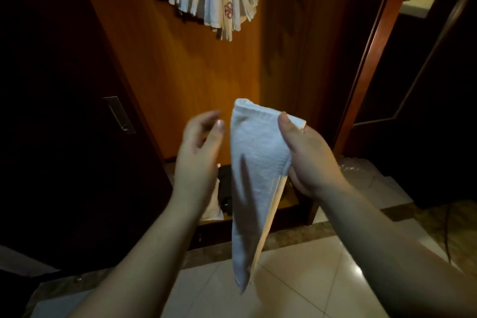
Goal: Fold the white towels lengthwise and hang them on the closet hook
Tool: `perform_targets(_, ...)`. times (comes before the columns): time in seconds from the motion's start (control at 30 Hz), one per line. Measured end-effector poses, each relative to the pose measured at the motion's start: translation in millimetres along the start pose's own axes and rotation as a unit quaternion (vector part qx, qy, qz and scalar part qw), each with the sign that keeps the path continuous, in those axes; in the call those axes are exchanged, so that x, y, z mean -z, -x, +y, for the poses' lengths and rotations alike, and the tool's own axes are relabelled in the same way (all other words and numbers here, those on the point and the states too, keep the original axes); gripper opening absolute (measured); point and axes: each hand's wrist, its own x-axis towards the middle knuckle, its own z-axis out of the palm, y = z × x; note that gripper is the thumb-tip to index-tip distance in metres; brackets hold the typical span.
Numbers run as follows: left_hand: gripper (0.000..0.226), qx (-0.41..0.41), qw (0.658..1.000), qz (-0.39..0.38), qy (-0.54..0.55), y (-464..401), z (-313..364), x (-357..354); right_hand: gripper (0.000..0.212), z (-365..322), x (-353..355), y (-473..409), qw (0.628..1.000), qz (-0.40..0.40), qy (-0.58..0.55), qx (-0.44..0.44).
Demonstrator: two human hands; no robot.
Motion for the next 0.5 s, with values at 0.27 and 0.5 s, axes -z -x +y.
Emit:
perform_targets(0.27,0.041,0.073,0.969,-0.233,0.044,-46.3,18.7,23.9,0.042,-65.0,7.1,-39.4,0.968,-0.163,0.189,0.023)
perform_targets(0.5,0.042,0.182,0.935,-0.292,0.093,-34.5,17.7,1.5,0.039,-101.2,9.3,-63.8,0.983,-0.176,0.034,0.028)
